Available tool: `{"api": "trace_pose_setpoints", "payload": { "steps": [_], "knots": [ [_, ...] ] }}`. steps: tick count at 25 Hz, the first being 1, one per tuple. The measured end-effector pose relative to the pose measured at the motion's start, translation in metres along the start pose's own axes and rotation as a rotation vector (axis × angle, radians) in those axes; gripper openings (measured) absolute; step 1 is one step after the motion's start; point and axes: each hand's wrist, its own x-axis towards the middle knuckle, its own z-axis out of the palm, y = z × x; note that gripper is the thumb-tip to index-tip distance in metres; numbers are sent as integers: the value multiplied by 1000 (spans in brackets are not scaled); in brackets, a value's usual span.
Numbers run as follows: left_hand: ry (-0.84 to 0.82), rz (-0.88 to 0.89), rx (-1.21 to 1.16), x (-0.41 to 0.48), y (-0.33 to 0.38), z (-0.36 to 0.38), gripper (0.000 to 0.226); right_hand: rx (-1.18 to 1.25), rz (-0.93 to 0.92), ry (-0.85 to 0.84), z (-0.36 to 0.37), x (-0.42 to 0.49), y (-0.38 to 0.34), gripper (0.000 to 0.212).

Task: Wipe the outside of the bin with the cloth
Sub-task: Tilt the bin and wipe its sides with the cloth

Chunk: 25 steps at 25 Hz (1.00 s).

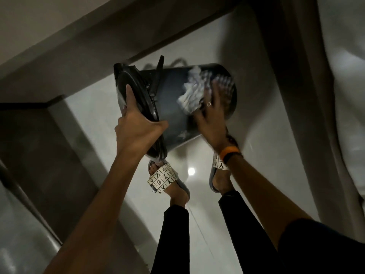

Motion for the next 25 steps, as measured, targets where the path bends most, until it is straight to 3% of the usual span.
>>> {"api": "trace_pose_setpoints", "payload": {
  "steps": [2,4,7,9,11,13,18,20,22,25],
  "knots": [
    [5,-5,-22,10,11,-6,109,-53,-299,-92,14,-39,-10,71],
    [37,12,2,18,21,-12,98,-32,-365,-124,10,-43,6,62],
    [106,101,186,20,26,-11,103,171,36,29,-11,6,38,61],
    [29,217,249,9,28,-4,118,319,213,89,-26,46,48,63],
    [-71,314,256,-1,32,11,126,391,246,103,-35,73,49,58],
    [-58,309,271,-1,36,19,128,387,222,84,-37,74,37,58],
    [37,147,213,10,36,11,127,151,-288,-101,-1,-10,-21,58],
    [40,109,197,6,30,10,125,33,-373,-106,0,-14,-5,54],
    [62,79,168,5,26,10,121,-1,-242,-45,-11,3,26,53],
    [112,46,113,11,33,14,118,106,22,8,-32,37,56,75]
  ]
}}
